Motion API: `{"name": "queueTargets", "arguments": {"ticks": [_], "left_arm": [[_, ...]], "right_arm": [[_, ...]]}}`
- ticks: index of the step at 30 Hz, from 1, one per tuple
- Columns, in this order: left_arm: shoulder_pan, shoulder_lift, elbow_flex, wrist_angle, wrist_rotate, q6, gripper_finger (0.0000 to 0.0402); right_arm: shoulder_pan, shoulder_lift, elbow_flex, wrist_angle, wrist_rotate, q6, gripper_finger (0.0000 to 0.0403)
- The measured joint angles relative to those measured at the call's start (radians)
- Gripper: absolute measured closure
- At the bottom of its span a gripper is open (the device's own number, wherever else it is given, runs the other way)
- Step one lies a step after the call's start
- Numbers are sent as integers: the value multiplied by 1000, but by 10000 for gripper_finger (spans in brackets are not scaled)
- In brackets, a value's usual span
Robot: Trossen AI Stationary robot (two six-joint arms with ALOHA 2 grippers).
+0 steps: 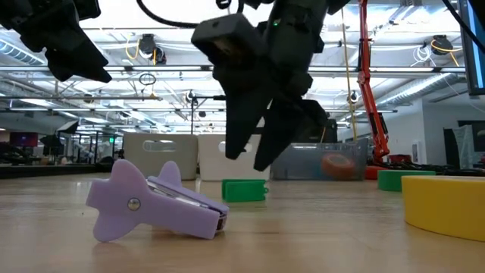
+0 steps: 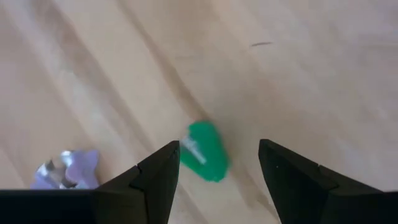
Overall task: Pick and place Stapler, Stapler remover, tape
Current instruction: Put the small green stapler into the grey bin
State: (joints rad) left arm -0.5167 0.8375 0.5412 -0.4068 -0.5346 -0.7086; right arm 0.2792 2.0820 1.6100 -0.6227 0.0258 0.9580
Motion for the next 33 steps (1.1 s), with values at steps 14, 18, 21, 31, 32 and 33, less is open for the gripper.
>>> {"name": "queueTargets", "arguments": {"ticks": [14, 18, 21, 31, 32, 33], "left_arm": [[0, 0, 0, 0, -18, -21, 229], [0, 0, 0, 0, -18, -27, 229], [0, 0, 0, 0, -18, -27, 229], [0, 0, 0, 0, -34, -34, 229], [0, 0, 0, 0, -35, -34, 229], [0, 0, 0, 0, -35, -34, 229]], "right_arm": [[15, 1, 0, 1, 51, -344, 188], [27, 5, 0, 33, 53, -436, 188], [31, 8, 0, 38, 52, -498, 188], [36, 8, 0, 42, 50, -607, 188], [35, 8, 0, 43, 51, -612, 188], [35, 8, 0, 43, 50, -615, 188]]}}
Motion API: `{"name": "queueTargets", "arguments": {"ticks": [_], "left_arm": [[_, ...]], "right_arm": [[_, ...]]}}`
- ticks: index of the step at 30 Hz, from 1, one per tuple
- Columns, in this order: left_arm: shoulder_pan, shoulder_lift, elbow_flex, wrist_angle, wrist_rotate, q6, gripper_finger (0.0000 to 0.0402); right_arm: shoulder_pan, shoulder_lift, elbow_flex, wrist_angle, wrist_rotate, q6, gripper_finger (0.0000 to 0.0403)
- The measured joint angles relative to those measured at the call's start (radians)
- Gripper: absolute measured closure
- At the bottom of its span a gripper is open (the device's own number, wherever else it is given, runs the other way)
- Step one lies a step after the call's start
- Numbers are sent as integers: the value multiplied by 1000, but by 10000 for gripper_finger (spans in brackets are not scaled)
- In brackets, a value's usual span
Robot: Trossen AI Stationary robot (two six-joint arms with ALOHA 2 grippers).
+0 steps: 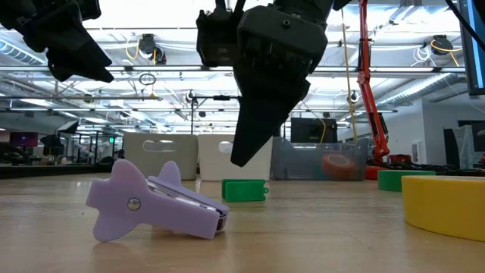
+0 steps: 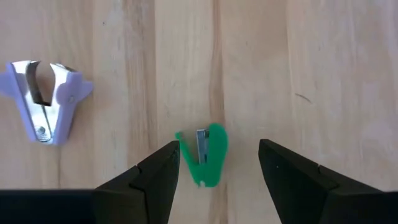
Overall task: Pick and place Stapler, Stapler remover, tape
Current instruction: Put the small green stapler into the grey bin
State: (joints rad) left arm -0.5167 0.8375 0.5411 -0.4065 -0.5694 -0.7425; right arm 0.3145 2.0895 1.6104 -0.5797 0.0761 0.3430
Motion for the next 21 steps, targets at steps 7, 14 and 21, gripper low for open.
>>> {"name": "queueTargets", "arguments": {"ticks": [7, 14, 21], "left_arm": [[0, 0, 0, 0, 0, 0, 229], [0, 0, 0, 0, -8, 1, 229], [0, 0, 0, 0, -8, 0, 229]], "right_arm": [[1, 15, 1, 19, -53, -7, 188], [0, 30, 2, 36, -81, -22, 188], [-3, 67, 1, 52, -127, -22, 188]]}}
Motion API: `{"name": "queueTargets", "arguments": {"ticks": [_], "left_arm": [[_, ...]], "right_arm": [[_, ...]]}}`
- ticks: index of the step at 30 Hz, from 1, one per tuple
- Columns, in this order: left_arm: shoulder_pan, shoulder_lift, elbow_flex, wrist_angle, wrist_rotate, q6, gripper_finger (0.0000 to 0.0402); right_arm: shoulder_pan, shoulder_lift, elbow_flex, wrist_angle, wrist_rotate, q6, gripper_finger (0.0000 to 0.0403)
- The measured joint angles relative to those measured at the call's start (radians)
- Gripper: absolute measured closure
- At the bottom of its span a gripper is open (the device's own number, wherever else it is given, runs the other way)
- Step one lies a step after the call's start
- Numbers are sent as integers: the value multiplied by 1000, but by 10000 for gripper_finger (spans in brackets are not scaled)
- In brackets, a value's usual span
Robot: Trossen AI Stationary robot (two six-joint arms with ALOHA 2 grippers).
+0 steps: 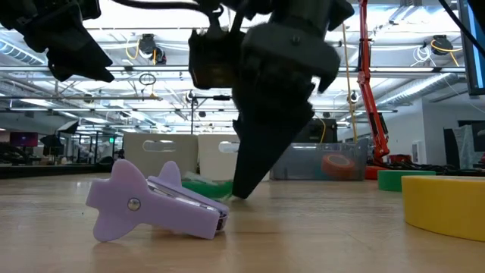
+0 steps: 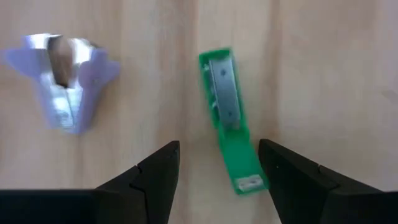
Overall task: Pick and place Stapler, Stapler remover, tape
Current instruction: Put the small green stapler into the grey bin
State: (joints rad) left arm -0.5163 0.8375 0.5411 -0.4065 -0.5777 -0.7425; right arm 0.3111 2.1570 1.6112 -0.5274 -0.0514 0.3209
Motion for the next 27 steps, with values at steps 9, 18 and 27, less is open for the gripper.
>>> {"name": "queueTargets", "arguments": {"ticks": [9, 18, 27], "left_arm": [[0, 0, 0, 8, 0, -1, 229], [0, 0, 0, 8, 0, -2, 229], [0, 0, 0, 8, 0, -2, 229]], "right_arm": [[-6, 1, 0, 4, -3, 8, 188], [-10, 2, 0, 42, 5, 33, 188], [-10, 2, -1, 68, -1, 57, 188]]}}
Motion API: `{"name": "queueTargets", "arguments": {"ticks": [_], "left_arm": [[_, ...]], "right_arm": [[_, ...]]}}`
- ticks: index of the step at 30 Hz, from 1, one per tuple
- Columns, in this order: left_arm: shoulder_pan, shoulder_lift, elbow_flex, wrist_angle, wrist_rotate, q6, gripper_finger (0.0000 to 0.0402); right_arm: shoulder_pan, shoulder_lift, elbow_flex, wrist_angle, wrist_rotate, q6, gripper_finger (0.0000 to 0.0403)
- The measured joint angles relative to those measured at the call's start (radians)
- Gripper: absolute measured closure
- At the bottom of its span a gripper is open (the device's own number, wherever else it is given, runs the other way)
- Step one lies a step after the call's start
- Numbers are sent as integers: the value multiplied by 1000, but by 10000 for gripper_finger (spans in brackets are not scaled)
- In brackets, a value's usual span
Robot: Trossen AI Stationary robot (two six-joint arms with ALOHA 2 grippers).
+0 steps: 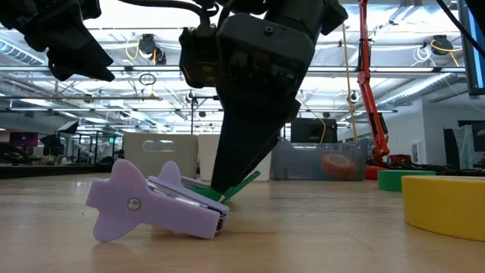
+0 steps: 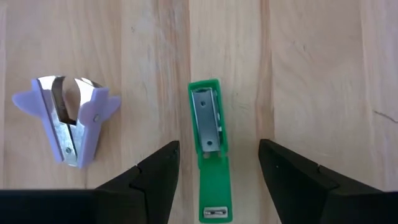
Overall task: Pick and place Stapler, Stapler remover, tape
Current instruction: Put the small green stapler into the grey bin
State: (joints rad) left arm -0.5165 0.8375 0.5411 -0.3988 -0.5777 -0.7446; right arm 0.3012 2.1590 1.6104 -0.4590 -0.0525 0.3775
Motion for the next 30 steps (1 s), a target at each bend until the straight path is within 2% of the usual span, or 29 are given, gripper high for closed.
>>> {"name": "queueTargets", "arguments": {"ticks": [30], "left_arm": [[0, 0, 0, 0, 0, 0, 229]], "right_arm": [[-12, 0, 0, 73, -17, -5, 188]]}}
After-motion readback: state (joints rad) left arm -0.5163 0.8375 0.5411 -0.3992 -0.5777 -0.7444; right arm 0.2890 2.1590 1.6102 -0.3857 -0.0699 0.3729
